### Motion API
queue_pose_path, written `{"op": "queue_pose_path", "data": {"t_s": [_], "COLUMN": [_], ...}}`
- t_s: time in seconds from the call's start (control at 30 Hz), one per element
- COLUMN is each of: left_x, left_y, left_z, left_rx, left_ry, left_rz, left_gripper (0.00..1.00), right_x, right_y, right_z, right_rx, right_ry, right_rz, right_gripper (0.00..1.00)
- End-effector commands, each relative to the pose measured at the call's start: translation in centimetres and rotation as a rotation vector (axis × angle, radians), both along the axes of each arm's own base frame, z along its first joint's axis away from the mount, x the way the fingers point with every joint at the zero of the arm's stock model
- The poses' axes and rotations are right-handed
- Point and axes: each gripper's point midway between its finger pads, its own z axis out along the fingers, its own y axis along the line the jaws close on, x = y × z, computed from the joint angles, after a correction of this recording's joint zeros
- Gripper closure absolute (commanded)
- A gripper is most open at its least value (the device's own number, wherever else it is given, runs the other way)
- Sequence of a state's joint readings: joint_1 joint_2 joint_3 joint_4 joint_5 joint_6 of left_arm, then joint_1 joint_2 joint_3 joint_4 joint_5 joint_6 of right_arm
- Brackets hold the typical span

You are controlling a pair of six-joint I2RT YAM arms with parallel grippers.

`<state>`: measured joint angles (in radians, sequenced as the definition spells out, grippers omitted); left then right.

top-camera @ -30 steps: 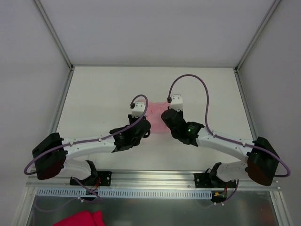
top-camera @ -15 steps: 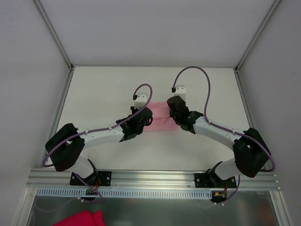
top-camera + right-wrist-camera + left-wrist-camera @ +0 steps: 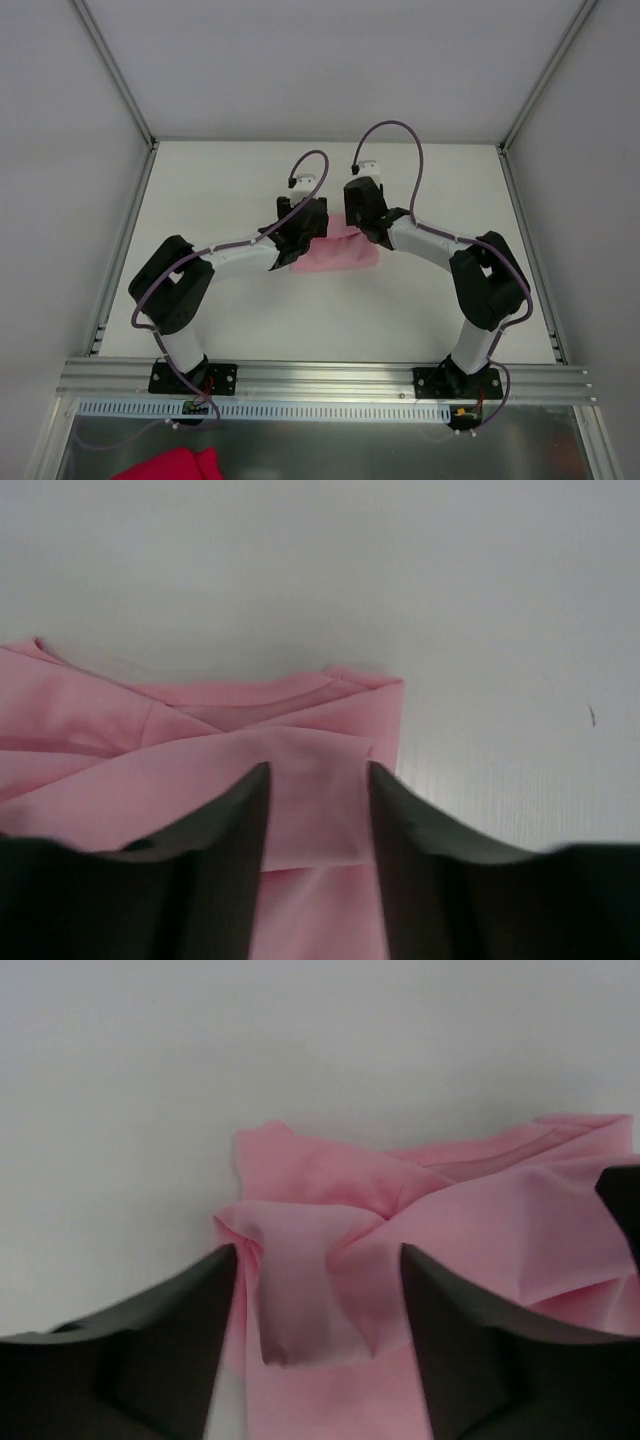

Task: Fold and stack the t-shirts
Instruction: Fold the long partially folded tshirt into a neat square

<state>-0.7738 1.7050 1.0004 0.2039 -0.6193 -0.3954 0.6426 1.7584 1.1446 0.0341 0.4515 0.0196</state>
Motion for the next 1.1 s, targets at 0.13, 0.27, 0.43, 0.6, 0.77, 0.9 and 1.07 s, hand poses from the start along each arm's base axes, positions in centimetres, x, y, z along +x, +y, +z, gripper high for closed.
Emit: {"op": "queue_pose_path", "data": {"t_s": [0.13, 0.27, 0.43, 0.6, 0.77, 0.9, 1.07], "left_x": [5.8, 6.2, 4.0, 1.5, -1.0, -0.6, 1.0], "left_y": [-2.2, -3.3, -1.9, -1.5, -1.6, -2.9, -4.6], "left_z": [2.5, 4.0, 7.2, 9.3, 10.5, 7.7, 3.7], "left_rx": [-0.059, -0.114, -0.173, -0.179, -0.217, -0.214, -0.165], "left_ry": [-0.059, -0.072, -0.133, -0.162, -0.184, -0.115, -0.032], "left_rz": [-0.025, -0.071, -0.076, -0.114, -0.147, -0.166, -0.16], "left_gripper": [0.02, 0.01, 0.01, 0.12, 1.0, 1.0, 1.0], "right_x": [4.3, 4.2, 1.1, -1.8, -4.4, -4.5, -4.0], "right_y": [0.2, -0.3, -1.4, -1.3, -1.5, -1.2, -1.0], "right_z": [6.8, 8.8, 8.6, 7.5, 7.4, 6.7, 5.4], "right_rx": [-0.068, -0.065, 0.029, 0.111, 0.158, 0.141, 0.114], "right_ry": [-0.179, -0.231, -0.223, -0.174, -0.146, -0.086, -0.019], "right_rz": [-0.005, 0.003, 0.011, 0.057, 0.099, 0.116, 0.119], "right_gripper": [0.28, 0.28, 0.56, 0.99, 0.99, 0.99, 0.99]}}
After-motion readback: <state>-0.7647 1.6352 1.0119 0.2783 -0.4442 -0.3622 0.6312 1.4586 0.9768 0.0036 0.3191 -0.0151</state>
